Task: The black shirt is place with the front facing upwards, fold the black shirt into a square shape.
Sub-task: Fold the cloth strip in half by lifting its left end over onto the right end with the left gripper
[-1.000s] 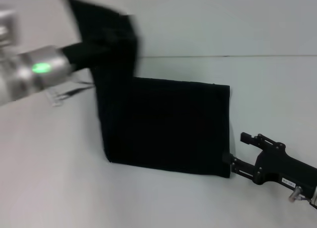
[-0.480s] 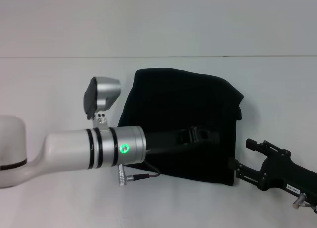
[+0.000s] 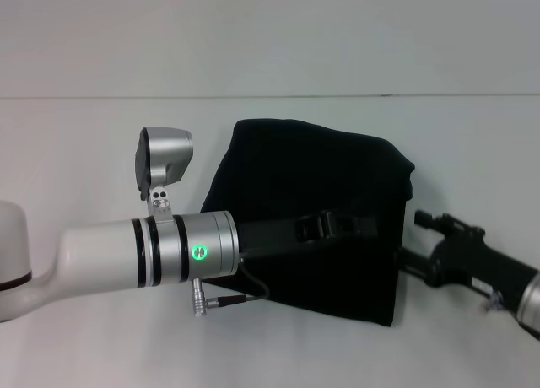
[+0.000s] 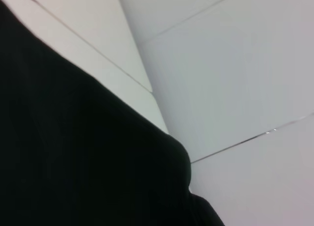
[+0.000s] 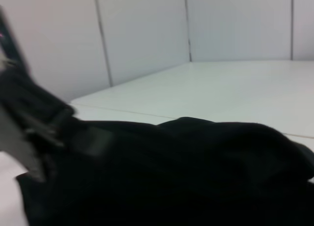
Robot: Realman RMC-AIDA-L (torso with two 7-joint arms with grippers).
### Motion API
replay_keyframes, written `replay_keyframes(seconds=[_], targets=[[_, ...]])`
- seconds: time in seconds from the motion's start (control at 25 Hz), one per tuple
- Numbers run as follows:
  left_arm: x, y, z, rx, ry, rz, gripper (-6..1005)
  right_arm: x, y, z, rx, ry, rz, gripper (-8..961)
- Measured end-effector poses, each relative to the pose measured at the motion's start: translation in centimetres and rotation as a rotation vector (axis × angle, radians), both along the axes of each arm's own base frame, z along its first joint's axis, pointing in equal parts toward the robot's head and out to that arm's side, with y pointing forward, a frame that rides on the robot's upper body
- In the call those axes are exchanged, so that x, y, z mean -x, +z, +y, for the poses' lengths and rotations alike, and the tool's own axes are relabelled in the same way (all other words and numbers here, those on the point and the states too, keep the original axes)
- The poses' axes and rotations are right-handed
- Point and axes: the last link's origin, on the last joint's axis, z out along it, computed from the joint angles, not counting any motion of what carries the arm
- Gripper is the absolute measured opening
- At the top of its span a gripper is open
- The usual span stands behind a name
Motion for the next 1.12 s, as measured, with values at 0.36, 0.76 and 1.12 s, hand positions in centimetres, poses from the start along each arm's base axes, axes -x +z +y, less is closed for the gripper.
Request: replay_keyframes(seconds=[0.36, 0.76, 1.12], targets=[[0.4, 0.1, -0.8, -0.003, -0.025, -0.017, 32, 2.6, -0.6, 5.3, -0.042, -0.040, -0.065, 809], [1.8, 0.2, -1.9, 0.009, -0.029, -0.004, 31, 3.4, 0.6, 7.4, -0.135, -0.101, -0.009, 809], [3.0, -0.6, -2.2, 0.005, 0.011, 0.054, 31, 0.0, 2.4, 6.3, -0.236, -0.248, 0.031, 808]])
